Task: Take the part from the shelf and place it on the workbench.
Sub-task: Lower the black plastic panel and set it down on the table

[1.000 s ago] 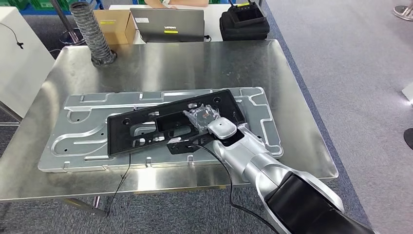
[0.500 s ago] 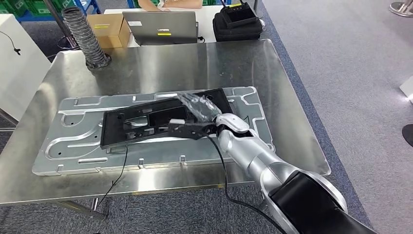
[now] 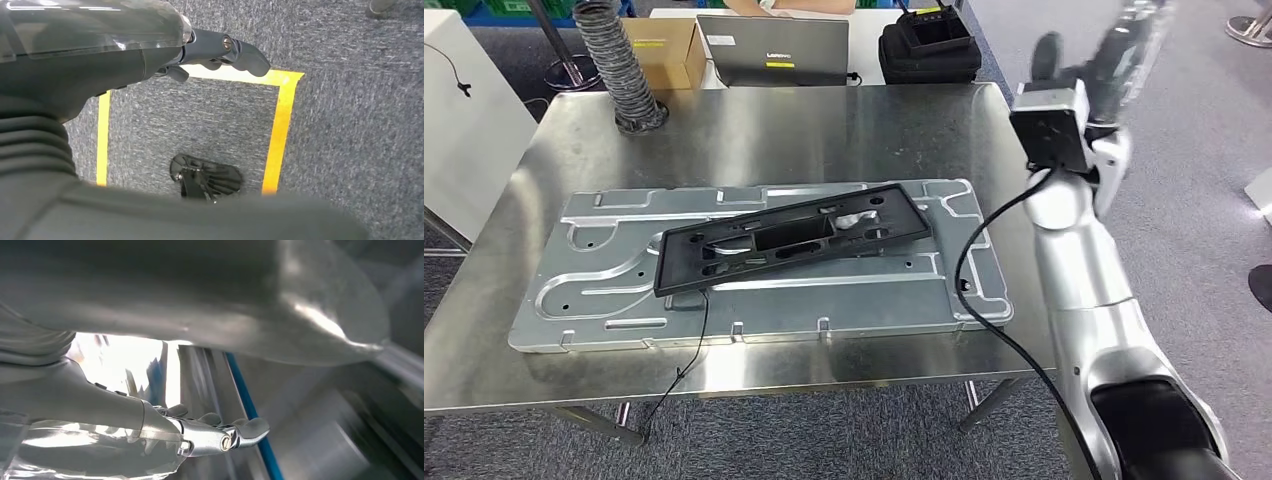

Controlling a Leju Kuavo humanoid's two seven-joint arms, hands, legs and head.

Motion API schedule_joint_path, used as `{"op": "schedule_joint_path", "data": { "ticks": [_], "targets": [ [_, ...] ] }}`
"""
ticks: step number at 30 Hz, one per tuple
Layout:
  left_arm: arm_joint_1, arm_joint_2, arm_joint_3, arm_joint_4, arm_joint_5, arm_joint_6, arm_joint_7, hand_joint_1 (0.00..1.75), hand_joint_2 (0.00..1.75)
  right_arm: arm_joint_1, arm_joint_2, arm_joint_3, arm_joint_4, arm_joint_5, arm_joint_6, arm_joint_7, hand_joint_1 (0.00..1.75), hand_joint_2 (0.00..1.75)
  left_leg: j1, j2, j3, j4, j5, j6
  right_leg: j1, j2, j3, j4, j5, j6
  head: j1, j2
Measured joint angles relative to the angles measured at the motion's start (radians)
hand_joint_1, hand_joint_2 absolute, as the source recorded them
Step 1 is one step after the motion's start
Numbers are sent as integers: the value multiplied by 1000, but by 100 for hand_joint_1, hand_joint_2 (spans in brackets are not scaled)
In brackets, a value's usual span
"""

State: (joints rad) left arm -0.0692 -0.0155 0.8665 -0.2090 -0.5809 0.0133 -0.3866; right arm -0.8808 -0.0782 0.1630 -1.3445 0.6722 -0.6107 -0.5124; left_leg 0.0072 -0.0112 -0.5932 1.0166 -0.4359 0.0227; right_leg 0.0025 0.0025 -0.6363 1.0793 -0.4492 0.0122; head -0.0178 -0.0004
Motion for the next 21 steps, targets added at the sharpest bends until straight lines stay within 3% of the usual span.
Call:
{"op": "schedule_joint_path", "data": {
  "ticks": [2, 4, 6, 9, 10, 11, 12, 13, 16, 19, 21],
  "targets": [
    [6, -1, 12, 0, 5, -3, -11, 0, 0, 61, -48, -47, -104, 95, -50, 5, 0, 0, 0, -1, 0, 0, -3, -6, 8, -3, 30, -68, 18, -9, 0, 0],
    [10, -2, 25, 0, 10, -5, -16, 0, 0, 151, -81, -119, -201, 168, -75, -19, 0, 0, 0, -1, 4, -3, -6, -14, 10, -4, 36, -77, 18, -16, 0, 0],
    [13, -2, 39, 0, 14, -7, -17, 0, 0, 264, -94, -211, -291, 191, -85, -70, 0, 0, -1, 2, 3, 16, -26, -22, 4, -8, 50, -90, 21, -24, 0, 0],
    [13, -5, 59, 0, 17, 0, -10, 0, 0, 438, -94, -359, -379, 180, -88, -139, 0, 0, 2, 6, -60, 177, -124, -30, 0, -17, 59, -96, 23, -31, 0, 0],
    [14, -5, 65, 0, 17, 3, -7, 0, 0, 501, -89, -412, -401, 171, -89, -154, 0, 0, 3, 6, -84, 234, -150, -32, 0, -18, 59, -95, 23, -31, 0, 0],
    [15, -5, 71, 0, 15, 4, -4, 0, 0, 570, -80, -468, -422, 157, -89, -164, 0, 0, 4, 6, -94, 260, -156, -33, 0, -20, 58, -94, 22, -31, 0, 0],
    [17, -5, 76, 0, 11, 4, -3, 0, 0, 635, -67, -526, -444, 143, -89, -171, 0, 0, 4, 6, -84, 249, -144, -33, 0, -21, 56, -92, 21, -30, 0, 0],
    [19, -5, 80, 0, 6, 3, -3, 0, 0, 696, -51, -584, -464, 133, -89, -175, 0, 0, 4, 6, -58, 203, -117, -33, -1, -22, 55, -89, 20, -28, 0, 0],
    [22, -5, 86, 0, -10, -1, -9, 0, 0, 821, 2, -737, -516, 126, -89, -178, 0, 0, 1, 4, 41, 20, -51, -24, -2, -17, 49, -78, 18, -19, 0, 0],
    [22, -5, 89, 0, -26, -3, -17, 0, 0, 904, 48, -850, -548, 125, -89, -181, 0, 0, -5, 4, 50, -8, -38, -6, -2, -11, 46, -77, 26, -1, 0, 0],
    [21, -6, 91, 0, -30, -3, -20, 0, 0, 937, 68, -903, -560, 127, -89, -182, 0, 0, -4, 9, 45, -15, -24, 9, -7, -7, 39, -62, 7, 10, 0, 0]
  ]
}}
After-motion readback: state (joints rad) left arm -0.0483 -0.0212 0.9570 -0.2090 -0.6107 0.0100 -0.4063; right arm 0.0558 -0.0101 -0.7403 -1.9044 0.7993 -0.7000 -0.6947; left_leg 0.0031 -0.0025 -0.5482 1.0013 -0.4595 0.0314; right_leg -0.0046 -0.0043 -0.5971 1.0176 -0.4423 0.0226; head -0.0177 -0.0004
